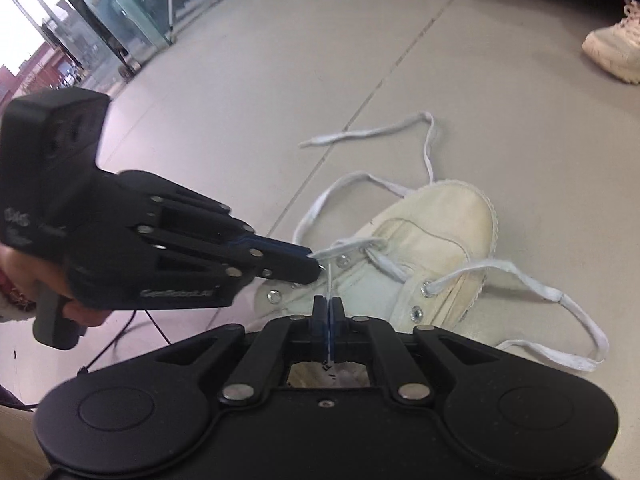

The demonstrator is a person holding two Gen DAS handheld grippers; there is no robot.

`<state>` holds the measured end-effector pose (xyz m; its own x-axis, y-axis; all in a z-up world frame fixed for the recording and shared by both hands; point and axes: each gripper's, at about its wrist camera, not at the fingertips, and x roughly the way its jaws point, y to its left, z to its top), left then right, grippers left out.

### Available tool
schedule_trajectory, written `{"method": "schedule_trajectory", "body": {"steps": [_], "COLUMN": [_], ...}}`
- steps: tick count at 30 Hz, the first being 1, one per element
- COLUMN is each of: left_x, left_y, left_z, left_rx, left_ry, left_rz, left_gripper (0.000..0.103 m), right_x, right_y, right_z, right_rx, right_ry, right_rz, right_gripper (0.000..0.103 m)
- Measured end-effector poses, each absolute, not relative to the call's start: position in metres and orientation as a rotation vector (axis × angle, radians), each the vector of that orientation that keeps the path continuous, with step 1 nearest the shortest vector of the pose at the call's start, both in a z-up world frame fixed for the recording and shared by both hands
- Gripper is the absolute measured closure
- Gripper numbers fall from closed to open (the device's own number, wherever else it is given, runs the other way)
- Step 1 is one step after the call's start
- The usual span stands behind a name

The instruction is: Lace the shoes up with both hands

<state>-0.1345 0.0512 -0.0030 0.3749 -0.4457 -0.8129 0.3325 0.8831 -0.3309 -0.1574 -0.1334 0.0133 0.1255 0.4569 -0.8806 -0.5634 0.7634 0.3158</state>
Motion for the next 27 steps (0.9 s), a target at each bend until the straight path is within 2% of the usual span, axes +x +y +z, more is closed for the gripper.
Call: {"method": "schedule_trajectory", "body": {"steps": [27], "left_x": [-0.1335], "left_y": [0.0481], "left_z": [-0.0008], "left_rx": [-0.067], "left_ry": [1.066], "left_rz": [-0.531], "left_gripper": [0.1], "right_x": [-0.1642], "right_y": [-0.138], "right_z": [0.0114], "right_rx": [-0.237], "right_ry": [1.296], "right_rz": [0.786], "right_gripper": [0.102]}}
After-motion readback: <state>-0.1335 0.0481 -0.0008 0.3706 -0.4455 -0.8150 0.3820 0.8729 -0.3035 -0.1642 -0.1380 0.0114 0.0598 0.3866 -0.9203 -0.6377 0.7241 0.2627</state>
